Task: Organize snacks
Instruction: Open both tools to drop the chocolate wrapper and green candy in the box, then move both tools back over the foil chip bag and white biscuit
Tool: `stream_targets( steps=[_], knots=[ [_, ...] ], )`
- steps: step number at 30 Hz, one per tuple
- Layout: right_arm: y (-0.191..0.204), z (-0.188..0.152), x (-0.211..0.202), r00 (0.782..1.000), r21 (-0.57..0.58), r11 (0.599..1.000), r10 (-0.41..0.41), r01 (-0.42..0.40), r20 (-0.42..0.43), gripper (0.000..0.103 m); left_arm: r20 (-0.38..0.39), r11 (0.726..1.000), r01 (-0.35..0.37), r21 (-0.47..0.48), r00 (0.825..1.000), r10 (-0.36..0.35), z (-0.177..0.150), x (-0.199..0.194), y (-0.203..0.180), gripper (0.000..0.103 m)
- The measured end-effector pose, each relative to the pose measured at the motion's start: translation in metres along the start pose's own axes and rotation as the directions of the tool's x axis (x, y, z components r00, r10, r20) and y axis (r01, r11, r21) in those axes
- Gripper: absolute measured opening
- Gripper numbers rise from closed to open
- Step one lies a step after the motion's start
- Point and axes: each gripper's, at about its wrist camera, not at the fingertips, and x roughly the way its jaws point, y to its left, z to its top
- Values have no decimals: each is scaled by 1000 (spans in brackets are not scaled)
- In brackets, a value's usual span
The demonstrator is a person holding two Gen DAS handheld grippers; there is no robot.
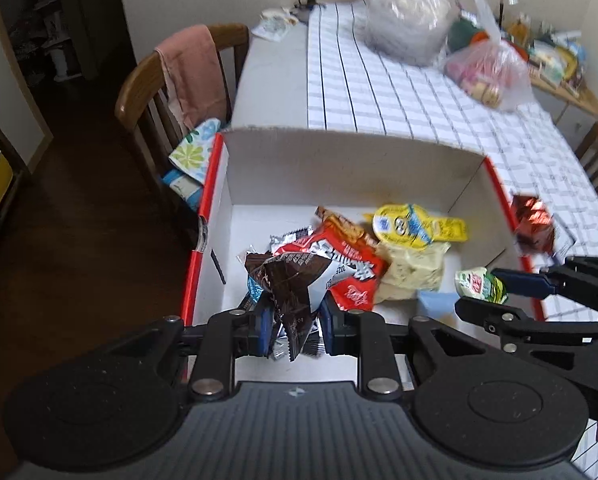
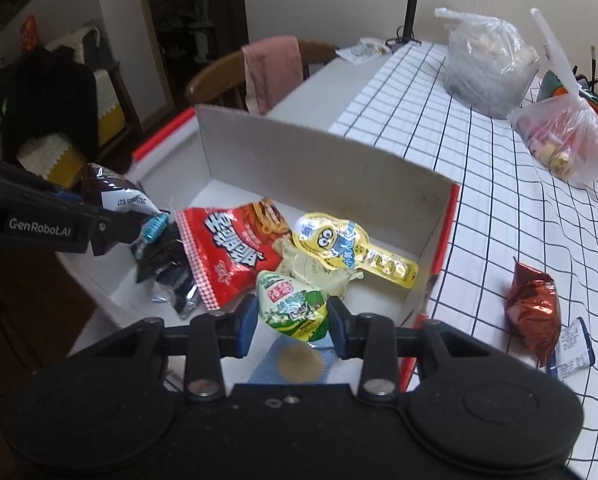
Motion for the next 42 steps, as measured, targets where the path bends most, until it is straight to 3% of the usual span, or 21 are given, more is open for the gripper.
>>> stream_targets(
  steps=[16,28,35,36,38,42],
  knots=[
    [13,-7,30,996,-18,999,-34,33,-80,37,-126,996,1,94,992,10,-8,50,-14,24],
    [12,-9,19,998,3,1000,-16,16,-61,39,-123,995,16,97,992,-4,-14,48,-13,25],
    [7,-10,-5,1000,28,1000,5,-5,-21,45,-88,994,42,97,996,-33,-18,31,-13,34],
    [6,-11,-10,1000,34,999,10,-10,-13,45,-80,994,47,94,996,-40,-19,27,-13,37],
    [4,-12,-19,1000,44,999,15,-15,7,48,-52,994,58,94,997,-53,-20,19,-13,56],
    [-1,-13,-40,999,59,998,23,-26,47,52,3,992,80,95,997,-81,-23,0,-18,60]
  ],
)
